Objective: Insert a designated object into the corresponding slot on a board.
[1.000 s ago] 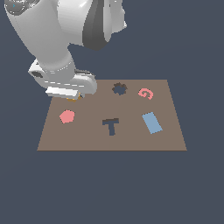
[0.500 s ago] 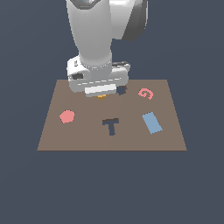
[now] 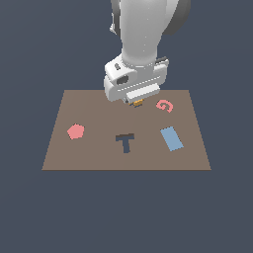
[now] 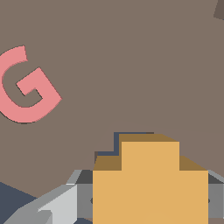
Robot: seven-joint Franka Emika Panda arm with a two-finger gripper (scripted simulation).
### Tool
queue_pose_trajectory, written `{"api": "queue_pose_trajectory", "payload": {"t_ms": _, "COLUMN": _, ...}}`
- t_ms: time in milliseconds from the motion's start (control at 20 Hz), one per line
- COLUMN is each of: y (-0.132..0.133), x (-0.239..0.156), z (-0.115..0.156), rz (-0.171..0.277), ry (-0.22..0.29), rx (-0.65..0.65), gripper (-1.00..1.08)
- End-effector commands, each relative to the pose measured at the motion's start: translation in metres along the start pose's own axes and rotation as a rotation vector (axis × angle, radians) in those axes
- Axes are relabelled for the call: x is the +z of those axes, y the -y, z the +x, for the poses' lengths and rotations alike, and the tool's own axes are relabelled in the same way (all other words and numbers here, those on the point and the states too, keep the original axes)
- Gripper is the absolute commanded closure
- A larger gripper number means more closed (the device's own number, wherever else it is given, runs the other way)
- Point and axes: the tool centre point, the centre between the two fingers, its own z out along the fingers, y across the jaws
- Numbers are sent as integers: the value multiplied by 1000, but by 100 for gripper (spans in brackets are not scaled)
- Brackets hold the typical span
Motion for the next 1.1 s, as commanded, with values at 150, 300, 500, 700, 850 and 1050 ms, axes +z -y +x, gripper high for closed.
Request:
{"api": "queue_pose_trajectory", "payload": {"t_ms": 150, "y": 2, "x": 0, "z": -1, "rz": -1, "ry": 0, "rx": -7, "gripper": 108}}
{"api": "queue_pose_trajectory", "payload": {"t_ms": 300, "y": 3, "x": 1, "z": -1, "rz": 0, "ry": 0, "rx": -9, "gripper": 108}}
{"api": "queue_pose_trajectory", "payload": {"t_ms": 500, "y": 3, "x": 8, "z": -1, "rz": -1, "ry": 0, "rx": -8, "gripper": 108}}
{"api": "queue_pose_trajectory", "payload": {"t_ms": 700, "y": 3, "x": 10, "z": -1, "rz": -1, "ry": 0, "rx": -8, "gripper": -92}}
{"api": "queue_pose_trajectory", "payload": {"t_ms": 850, "y": 3, "x": 10, "z": -1, "rz": -1, "ry": 0, "rx": -8, "gripper": -92}}
{"api": "queue_pose_trajectory", "payload": {"t_ms": 1050, "y": 3, "x": 10, "z": -1, "rz": -1, "ry": 0, "rx": -8, "gripper": -92}}
